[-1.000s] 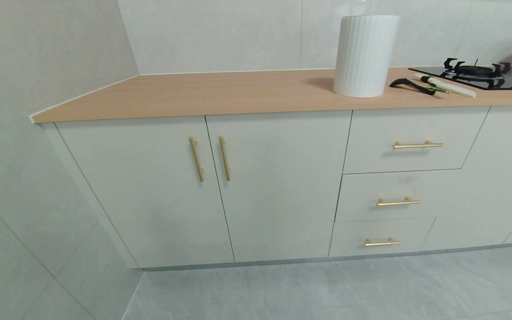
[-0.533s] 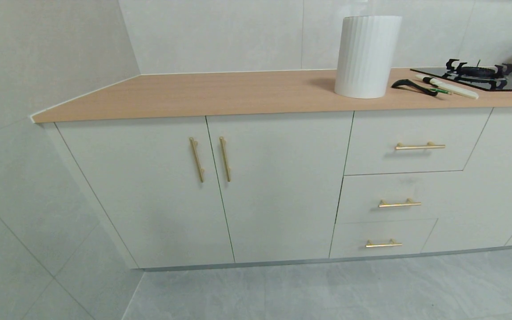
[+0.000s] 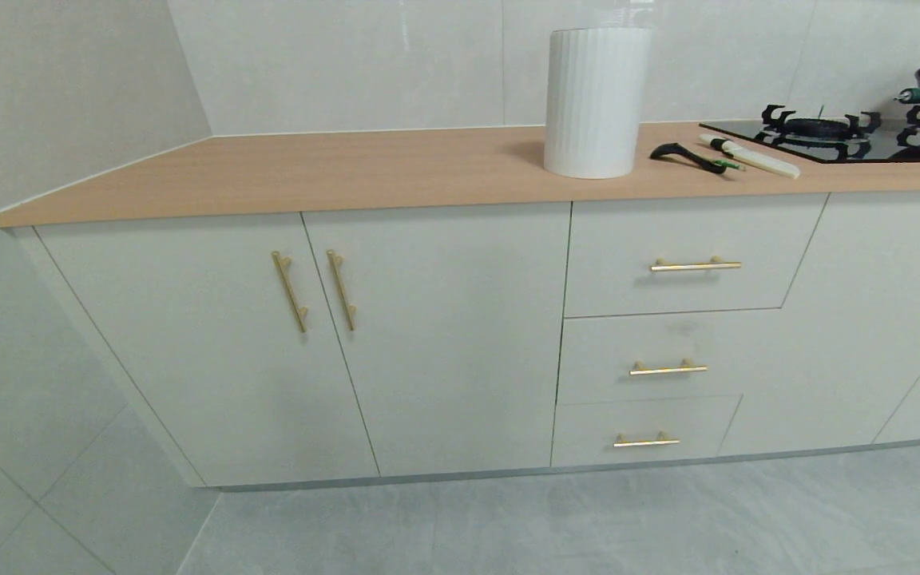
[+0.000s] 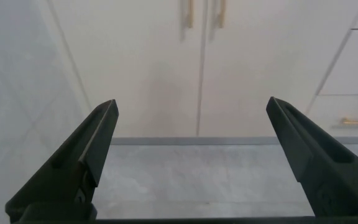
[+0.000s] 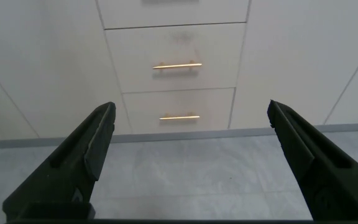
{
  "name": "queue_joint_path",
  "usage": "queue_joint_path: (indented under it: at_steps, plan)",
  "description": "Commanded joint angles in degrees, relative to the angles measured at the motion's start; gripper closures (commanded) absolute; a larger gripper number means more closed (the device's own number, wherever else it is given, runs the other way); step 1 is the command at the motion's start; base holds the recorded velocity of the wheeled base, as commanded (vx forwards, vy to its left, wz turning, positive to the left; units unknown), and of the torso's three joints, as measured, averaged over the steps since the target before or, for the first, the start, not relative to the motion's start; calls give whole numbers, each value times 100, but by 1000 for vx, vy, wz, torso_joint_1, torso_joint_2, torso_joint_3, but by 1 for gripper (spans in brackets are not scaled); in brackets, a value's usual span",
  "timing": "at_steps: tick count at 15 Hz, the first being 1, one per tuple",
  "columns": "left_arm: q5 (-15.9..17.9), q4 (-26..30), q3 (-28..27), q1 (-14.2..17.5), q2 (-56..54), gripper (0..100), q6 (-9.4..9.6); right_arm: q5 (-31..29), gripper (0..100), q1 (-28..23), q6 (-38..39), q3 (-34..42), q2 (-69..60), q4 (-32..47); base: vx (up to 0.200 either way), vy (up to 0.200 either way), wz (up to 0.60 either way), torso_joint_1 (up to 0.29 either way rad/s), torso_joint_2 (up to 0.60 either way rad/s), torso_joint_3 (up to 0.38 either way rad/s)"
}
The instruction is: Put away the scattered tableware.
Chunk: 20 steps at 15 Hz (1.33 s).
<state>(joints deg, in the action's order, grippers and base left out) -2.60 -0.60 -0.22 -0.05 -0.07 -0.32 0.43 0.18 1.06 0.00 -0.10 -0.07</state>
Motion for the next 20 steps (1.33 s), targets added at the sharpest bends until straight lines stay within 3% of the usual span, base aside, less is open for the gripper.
queue_joint_path:
  at_steps: [1, 9, 16, 20]
  plan:
    - [-4, -2, -4, -4, 7, 0, -3, 1, 0, -1, -1, 0, 10, -1, 0, 0, 0, 0, 0, 0]
    - [5, -2, -4, -4, 7, 0, -3, 1, 0, -1, -9, 0, 10, -1, 0, 0, 0, 0, 0, 0]
    - [5, -2, -4, -4, 7, 0, -3, 1, 0, -1, -9, 0, 10, -1, 200, 0, 0, 4, 2, 4]
    - [-4, -2, -4, -4, 7, 0, -3, 1, 0, -1, -9, 0, 19, -1, 0, 0, 0, 0, 0, 0]
